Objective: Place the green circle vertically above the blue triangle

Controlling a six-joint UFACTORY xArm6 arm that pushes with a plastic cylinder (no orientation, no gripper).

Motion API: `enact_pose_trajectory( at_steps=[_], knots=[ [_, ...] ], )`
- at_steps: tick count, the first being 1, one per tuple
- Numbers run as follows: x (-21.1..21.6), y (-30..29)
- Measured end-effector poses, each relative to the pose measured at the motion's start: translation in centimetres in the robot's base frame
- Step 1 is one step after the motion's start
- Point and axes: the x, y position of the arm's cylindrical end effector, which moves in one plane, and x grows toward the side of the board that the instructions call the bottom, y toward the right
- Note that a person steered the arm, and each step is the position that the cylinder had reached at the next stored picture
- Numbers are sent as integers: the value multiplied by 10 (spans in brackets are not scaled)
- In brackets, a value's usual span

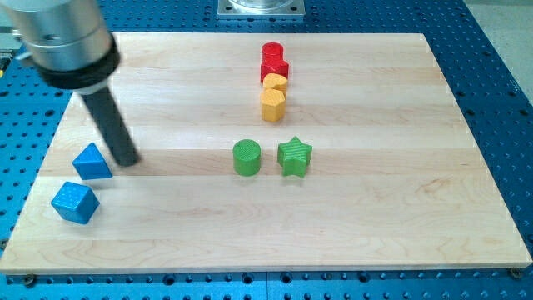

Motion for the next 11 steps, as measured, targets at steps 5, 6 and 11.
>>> enact_pose_trajectory(
  at_steps=[5,6,11],
  knots=[
    [26,78],
    [17,39],
    [-56,-3]
  ],
)
